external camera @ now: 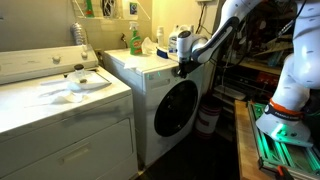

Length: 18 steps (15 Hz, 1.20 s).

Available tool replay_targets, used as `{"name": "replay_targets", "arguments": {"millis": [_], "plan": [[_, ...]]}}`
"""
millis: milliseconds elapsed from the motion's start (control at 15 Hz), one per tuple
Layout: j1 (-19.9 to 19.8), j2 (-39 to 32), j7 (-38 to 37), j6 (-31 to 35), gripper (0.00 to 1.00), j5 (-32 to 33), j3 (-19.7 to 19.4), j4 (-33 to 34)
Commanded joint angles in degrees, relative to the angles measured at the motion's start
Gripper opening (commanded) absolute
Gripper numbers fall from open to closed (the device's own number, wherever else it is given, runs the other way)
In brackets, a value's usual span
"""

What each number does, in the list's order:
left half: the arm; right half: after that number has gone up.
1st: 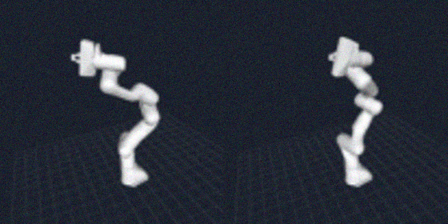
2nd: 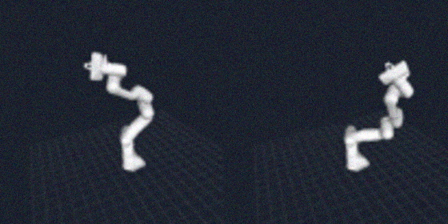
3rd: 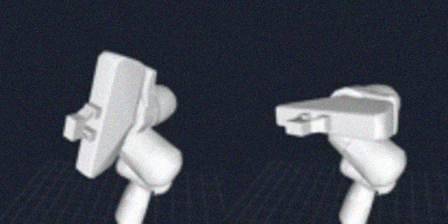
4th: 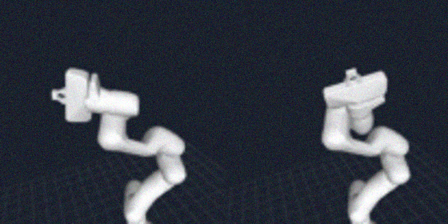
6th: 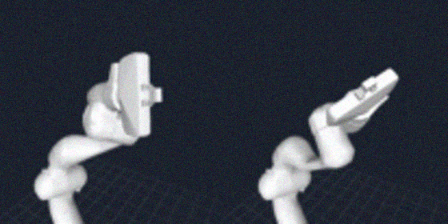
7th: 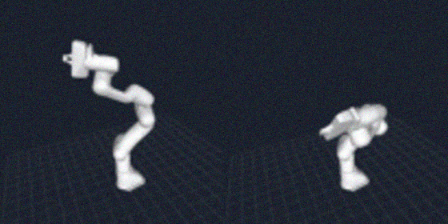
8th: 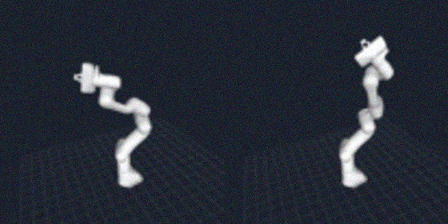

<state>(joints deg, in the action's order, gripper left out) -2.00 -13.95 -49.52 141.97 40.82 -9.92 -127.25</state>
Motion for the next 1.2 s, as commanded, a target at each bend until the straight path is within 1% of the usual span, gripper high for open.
{"name": "replay_targets", "arguments": {"millis": [0,400,600,733,800,867,933,1000,1133], "plan": [[0.66,-1.61,-4.18,1.85,0.00,3.31,-1.43,0.95],[0.66,-2.20,-7.96,2.00,0.00,5.20,-1.55,1.59],[0.23,-2.09,-7.22,2.58,0.00,4.28,-1.18,1.63],[0.36,-2.02,-6.60,1.33,0.00,4.00,-1.05,1.60],[0.40,-1.32,-5.31,-0.47,0.00,3.20,-0.78,1.22],[-0.06,-0.29,-3.01,-0.89,0.00,1.53,-0.25,0.57],[-0.42,1.37,0.71,-2.20,0.26,0.21,0.15,-0.34],[-0.47,2.26,2.00,-2.56,0.27,0.32,-0.12,-0.60],[-1.53,4.56,10.28,-4.92,0.40,-3.21,0.29,-1.43]]}}
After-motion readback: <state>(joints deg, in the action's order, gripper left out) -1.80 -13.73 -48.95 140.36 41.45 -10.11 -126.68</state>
